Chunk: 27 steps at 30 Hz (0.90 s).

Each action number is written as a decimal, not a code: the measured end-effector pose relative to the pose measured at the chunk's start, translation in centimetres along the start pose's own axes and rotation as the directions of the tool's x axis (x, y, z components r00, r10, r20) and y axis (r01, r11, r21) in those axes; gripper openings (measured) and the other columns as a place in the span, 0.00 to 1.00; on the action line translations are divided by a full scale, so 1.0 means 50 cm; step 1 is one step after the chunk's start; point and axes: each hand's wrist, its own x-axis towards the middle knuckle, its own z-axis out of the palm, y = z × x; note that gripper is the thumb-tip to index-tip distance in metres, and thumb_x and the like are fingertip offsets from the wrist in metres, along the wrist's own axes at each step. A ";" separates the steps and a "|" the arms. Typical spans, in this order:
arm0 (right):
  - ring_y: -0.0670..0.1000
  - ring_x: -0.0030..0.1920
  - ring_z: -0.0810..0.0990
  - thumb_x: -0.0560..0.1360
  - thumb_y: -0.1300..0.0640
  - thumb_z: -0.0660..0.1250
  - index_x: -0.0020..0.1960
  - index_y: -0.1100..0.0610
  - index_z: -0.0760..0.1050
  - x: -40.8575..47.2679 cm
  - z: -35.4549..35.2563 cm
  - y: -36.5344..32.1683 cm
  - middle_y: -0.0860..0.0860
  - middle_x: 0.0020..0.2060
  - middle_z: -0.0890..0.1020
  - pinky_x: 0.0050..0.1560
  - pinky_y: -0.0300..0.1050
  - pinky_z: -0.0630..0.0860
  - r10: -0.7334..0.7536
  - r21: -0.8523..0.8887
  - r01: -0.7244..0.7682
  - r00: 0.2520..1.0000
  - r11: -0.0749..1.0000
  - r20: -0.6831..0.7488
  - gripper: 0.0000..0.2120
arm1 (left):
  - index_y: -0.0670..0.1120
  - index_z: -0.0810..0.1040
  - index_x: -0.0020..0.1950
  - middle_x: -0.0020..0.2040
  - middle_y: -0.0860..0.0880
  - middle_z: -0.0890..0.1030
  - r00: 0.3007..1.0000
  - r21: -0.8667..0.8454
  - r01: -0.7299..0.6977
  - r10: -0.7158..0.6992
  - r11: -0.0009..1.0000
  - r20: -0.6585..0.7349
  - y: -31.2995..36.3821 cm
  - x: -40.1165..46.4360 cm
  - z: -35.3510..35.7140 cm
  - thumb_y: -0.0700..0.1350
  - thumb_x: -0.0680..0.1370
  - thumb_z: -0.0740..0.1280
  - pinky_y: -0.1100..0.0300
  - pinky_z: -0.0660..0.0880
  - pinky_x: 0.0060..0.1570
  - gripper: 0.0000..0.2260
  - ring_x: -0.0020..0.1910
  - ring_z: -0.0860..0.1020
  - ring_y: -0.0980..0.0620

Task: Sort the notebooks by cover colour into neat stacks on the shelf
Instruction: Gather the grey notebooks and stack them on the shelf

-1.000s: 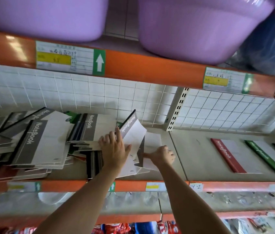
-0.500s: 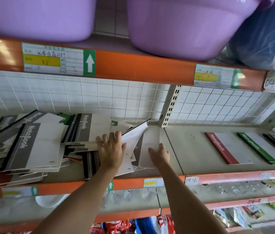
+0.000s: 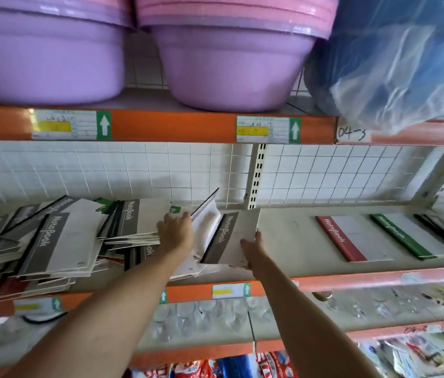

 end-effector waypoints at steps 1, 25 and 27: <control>0.57 0.38 0.78 0.78 0.63 0.58 0.59 0.51 0.66 -0.002 -0.016 -0.002 0.55 0.44 0.75 0.26 0.44 0.74 -0.021 -0.019 0.021 1.000 1.000 -0.019 0.13 | 0.45 0.72 0.63 0.55 0.42 0.80 1.000 -0.010 -0.010 0.010 1.000 -0.014 0.014 -0.005 -0.009 0.38 0.79 0.59 0.51 0.72 0.53 0.13 0.58 0.76 0.41; 0.59 0.45 0.78 0.73 0.64 0.60 0.56 0.55 0.73 0.015 -0.663 0.061 0.57 0.49 0.82 0.45 0.47 0.74 -0.185 -0.170 0.141 0.941 0.975 -0.282 0.13 | 0.43 0.78 0.61 0.60 0.41 0.81 0.986 -0.368 0.152 -0.114 0.917 0.123 0.628 -0.152 -0.033 0.48 0.81 0.62 0.54 0.74 0.50 0.13 0.59 0.79 0.41; 0.60 0.48 0.80 0.73 0.63 0.60 0.56 0.55 0.74 0.018 -0.714 0.073 0.57 0.49 0.83 0.47 0.49 0.75 -0.181 -0.201 0.122 0.934 0.972 -0.307 0.13 | 0.43 0.78 0.61 0.60 0.41 0.80 0.985 -0.366 0.143 -0.098 0.920 0.139 0.676 -0.167 -0.024 0.48 0.82 0.61 0.54 0.73 0.49 0.13 0.59 0.79 0.40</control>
